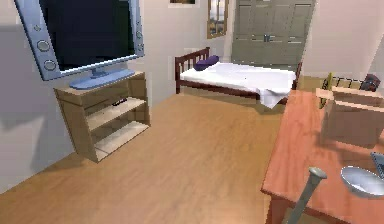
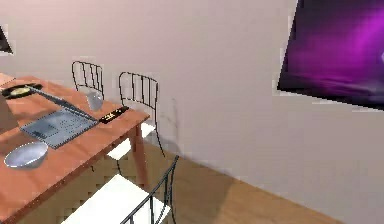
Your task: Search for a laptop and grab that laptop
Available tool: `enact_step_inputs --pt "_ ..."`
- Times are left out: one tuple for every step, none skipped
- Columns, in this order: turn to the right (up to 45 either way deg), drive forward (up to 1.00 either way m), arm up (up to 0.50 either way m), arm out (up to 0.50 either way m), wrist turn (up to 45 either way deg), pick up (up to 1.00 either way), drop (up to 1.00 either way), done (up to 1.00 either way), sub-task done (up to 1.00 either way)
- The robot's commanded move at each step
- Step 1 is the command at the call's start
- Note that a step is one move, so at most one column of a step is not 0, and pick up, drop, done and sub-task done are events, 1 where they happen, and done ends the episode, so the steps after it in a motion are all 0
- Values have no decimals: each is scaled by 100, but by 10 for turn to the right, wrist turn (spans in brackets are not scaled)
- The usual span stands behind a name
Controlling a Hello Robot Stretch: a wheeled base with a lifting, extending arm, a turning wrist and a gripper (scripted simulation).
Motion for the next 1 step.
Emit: enact_step_inputs --pt "-300 0 0 0 0 0 0 0 0"
